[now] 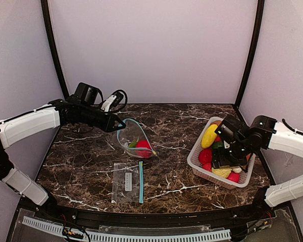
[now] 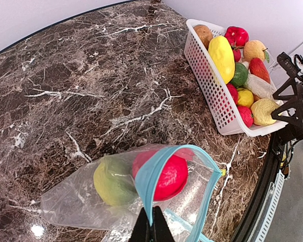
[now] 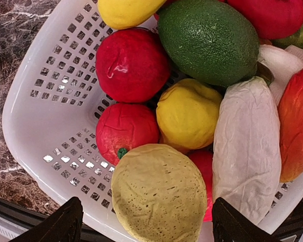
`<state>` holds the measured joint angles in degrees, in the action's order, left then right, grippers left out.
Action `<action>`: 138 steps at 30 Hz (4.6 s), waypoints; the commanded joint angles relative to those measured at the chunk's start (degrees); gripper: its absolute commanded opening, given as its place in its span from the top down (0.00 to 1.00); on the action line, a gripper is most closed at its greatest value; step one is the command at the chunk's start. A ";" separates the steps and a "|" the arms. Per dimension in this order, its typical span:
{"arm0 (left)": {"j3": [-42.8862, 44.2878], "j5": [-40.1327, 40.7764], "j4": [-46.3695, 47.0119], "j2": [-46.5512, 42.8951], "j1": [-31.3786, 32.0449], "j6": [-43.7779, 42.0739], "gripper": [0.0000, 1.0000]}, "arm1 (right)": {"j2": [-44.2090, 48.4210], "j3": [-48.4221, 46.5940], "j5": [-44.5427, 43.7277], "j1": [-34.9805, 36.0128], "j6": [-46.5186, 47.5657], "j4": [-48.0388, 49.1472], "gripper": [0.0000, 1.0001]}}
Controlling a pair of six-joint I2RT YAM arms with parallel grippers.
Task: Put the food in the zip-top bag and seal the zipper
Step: Pick up the fake fruit from the bin, then place the fake fruit in the zipper food storage bag, then adjust the zipper food storage bag at the center of the board.
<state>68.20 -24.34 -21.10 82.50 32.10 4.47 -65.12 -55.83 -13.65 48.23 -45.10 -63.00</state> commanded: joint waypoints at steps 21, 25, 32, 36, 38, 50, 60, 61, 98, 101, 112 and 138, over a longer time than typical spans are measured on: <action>1.23 -0.53 -1.14 0.08 0.07 -0.36 0.99 | -1.70 4.04 1.03 -2.79 0.95 3.24 0.25; 1.27 -0.51 -1.22 0.04 0.03 -0.48 0.99 | -1.81 4.07 0.88 -2.79 0.93 3.33 0.31; 1.32 -0.45 -1.22 -0.03 0.06 -0.51 0.99 | -1.19 3.98 0.84 -2.79 0.81 3.28 0.36; 1.32 -0.37 -1.27 -0.05 0.11 -0.56 0.99 | -0.44 2.78 0.42 -2.77 1.05 2.28 0.37; 1.32 -0.36 -1.30 -0.05 0.08 -0.54 0.99 | 0.11 0.98 -0.30 -2.78 1.32 0.91 0.38; 1.32 -0.53 -1.31 0.20 0.07 -0.48 0.99 | -0.96 -14.14 3.56 -2.18 9.66 8.54 0.44; 1.40 -0.51 -1.40 0.22 0.06 -0.52 0.99 | -16.68 -27.37 10.67 7.52 17.19 29.78 0.45; 1.42 -0.52 -1.40 0.26 0.07 -0.52 0.99 | -18.62 -28.65 11.39 8.10 17.76 30.87 0.45; 1.45 -0.53 -1.68 0.73 0.01 -0.65 0.99 | -52.20 -58.80 7.13 12.07 19.00 20.25 0.21; 1.49 0.03 -1.82 0.72 0.07 -0.68 0.99 | -51.53 -58.64 6.93 12.13 19.12 20.50 0.17; 1.65 4.73 -2.66 -0.78 0.07 -1.95 0.99 | -45.84 -51.18 4.46 12.18 18.19 21.96 0.22; 3.01 8.85 -5.28 -1.15 0.07 -3.74 0.99 | -48.45 -51.54 10.08 11.12 19.93 21.93 1.00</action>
<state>69.25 -19.20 -23.75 83.35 32.05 2.37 -113.75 -105.65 -5.58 59.57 -25.65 -42.11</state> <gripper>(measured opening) 0.010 0.010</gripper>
